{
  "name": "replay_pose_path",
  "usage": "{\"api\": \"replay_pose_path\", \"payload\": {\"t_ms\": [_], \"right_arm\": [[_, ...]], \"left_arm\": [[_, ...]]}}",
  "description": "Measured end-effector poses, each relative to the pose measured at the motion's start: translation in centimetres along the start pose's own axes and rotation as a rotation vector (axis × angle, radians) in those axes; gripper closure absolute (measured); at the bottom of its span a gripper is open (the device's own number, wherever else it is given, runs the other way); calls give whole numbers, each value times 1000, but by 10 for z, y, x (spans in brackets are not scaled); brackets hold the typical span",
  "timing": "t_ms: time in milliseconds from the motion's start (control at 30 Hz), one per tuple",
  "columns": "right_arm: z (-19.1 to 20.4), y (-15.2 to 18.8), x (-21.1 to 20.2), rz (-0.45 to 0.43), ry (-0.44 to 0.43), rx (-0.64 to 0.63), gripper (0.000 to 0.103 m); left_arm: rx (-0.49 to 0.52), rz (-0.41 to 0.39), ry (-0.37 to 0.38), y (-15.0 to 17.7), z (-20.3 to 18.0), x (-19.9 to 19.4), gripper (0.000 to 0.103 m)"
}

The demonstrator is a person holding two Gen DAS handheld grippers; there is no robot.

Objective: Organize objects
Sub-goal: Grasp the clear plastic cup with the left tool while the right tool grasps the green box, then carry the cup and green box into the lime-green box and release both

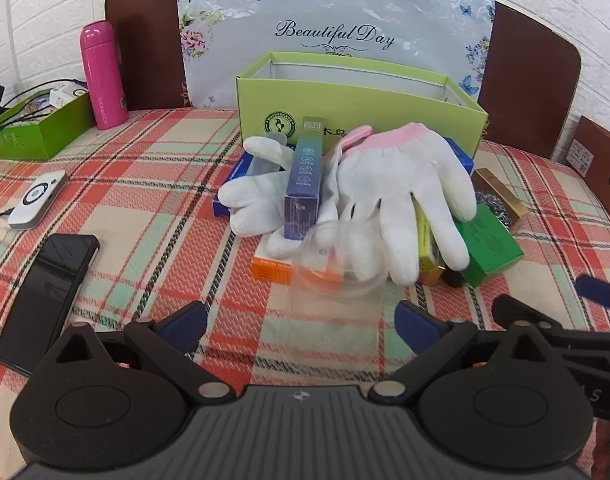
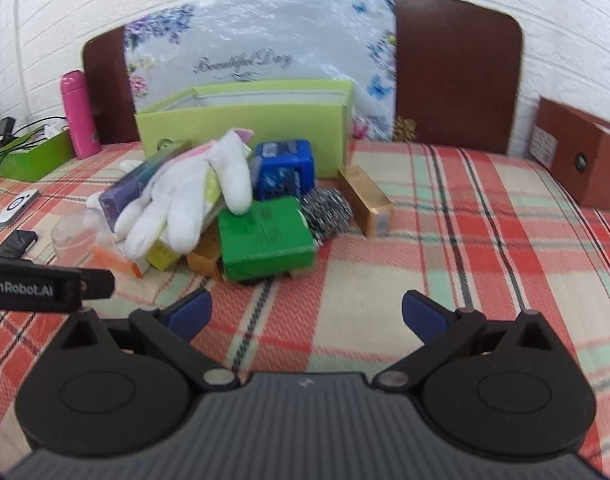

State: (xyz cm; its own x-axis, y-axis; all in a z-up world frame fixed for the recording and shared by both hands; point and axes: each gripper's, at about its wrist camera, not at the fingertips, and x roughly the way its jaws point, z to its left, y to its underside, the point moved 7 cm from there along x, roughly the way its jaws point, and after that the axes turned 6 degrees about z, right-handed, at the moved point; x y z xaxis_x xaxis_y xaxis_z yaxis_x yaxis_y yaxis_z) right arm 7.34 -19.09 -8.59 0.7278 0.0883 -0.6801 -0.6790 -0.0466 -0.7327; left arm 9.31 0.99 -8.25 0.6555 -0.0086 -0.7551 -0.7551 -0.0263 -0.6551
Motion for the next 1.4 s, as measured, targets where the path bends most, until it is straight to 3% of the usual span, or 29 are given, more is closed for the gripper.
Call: {"api": "replay_pose_path", "payload": {"t_ms": [100, 167, 233, 300, 333, 500, 600, 733, 800, 933, 967, 1000, 1067, 1233, 1400], "right_arm": [[7, -13, 12, -41, -5, -63, 3], [8, -19, 23, -45, -16, -82, 8], [10, -22, 36, -30, -34, -96, 17], [12, -23, 43, -17, -58, -97, 39], [13, -22, 44, -11, -76, -97, 41], [10, -5, 23, 10, -90, -114, 42], [5, 11, 11, 40, -107, -92, 41], [7, 23, 14, 81, -93, -108, 35], [10, 22, 13, 71, -93, -110, 29], [12, 17, 16, 50, -78, -124, 28], [12, 16, 18, 51, -75, -125, 28], [12, 16, 22, 60, -71, -123, 30], [12, 19, 26, 72, -81, -130, 42], [7, 24, 13, 75, -103, -124, 43], [-5, 10, -16, 24, -150, -84, 43]], "left_arm": [[5, -8, 11, -6, 4, 6, 5], [1, -3, 31, -7, 7, 10, 13], [-1, 7, 49, -8, 9, 13, 21], [-9, 19, 62, -7, 12, 15, 32], [-12, 23, 75, -6, 14, 15, 34], [-5, 12, 126, 3, 18, 3, 34], [9, 7, 117, 6, 17, 3, 28], [21, 20, 125, 3, 12, 6, 28], [33, 5, 114, 1, 12, 7, 28], [38, 7, 84, 1, 14, 13, 28], [37, 16, 105, 2, 14, 15, 33], [35, 29, 129, 4, 14, 17, 48], [31, 36, 156, 6, 14, 16, 47], [109, 9, 225, 8, 10, -9, 49], [137, -99, 279, -21, 10, -43, 49]]}}
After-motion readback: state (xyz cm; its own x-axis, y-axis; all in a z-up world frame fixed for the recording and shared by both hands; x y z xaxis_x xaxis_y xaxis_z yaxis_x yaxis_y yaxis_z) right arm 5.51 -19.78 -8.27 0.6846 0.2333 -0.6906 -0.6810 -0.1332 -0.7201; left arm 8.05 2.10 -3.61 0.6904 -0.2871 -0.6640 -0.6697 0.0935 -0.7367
